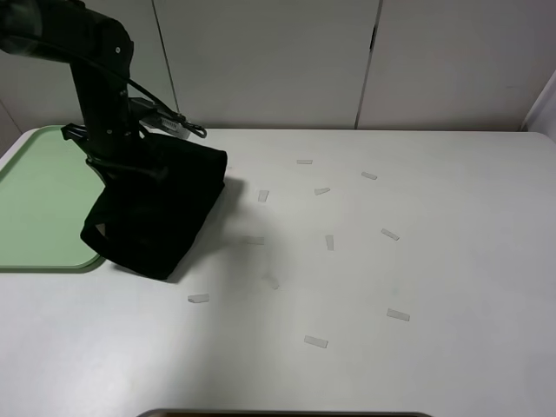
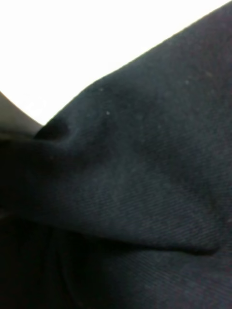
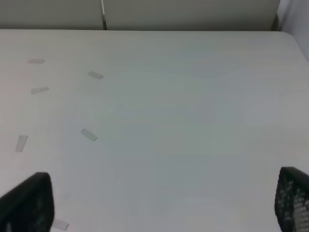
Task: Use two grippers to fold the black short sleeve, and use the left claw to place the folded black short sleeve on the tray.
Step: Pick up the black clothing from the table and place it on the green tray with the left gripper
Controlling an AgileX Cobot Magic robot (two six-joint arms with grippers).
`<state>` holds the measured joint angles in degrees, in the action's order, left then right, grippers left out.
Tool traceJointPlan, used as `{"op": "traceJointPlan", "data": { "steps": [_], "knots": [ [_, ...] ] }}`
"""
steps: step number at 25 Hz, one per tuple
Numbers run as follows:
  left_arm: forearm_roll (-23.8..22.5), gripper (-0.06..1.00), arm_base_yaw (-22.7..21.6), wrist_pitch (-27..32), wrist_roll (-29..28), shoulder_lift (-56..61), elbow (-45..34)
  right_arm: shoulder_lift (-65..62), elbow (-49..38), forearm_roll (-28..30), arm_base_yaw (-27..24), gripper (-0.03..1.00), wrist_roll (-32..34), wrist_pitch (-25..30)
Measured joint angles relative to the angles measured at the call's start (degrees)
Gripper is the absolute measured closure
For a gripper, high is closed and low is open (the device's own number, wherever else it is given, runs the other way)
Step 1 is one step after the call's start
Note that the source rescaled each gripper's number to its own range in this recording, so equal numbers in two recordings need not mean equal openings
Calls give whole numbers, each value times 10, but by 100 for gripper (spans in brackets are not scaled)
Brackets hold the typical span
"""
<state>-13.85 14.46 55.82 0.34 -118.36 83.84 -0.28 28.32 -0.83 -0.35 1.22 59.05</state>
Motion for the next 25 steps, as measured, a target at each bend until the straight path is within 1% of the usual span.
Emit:
{"op": "traceJointPlan", "data": {
  "steps": [7,12,20,25],
  "knots": [
    [0,79,-68,0,17,0,0,0,0,0,0,-3,0,0],
    [2,79,-116,-4,41,0,0,0,0,0,0,-3,0,0],
    [7,79,-183,-34,58,0,0,0,0,0,0,-3,0,0],
    [-1,79,-218,-49,61,0,0,0,0,0,0,-3,0,0]
  ]
}}
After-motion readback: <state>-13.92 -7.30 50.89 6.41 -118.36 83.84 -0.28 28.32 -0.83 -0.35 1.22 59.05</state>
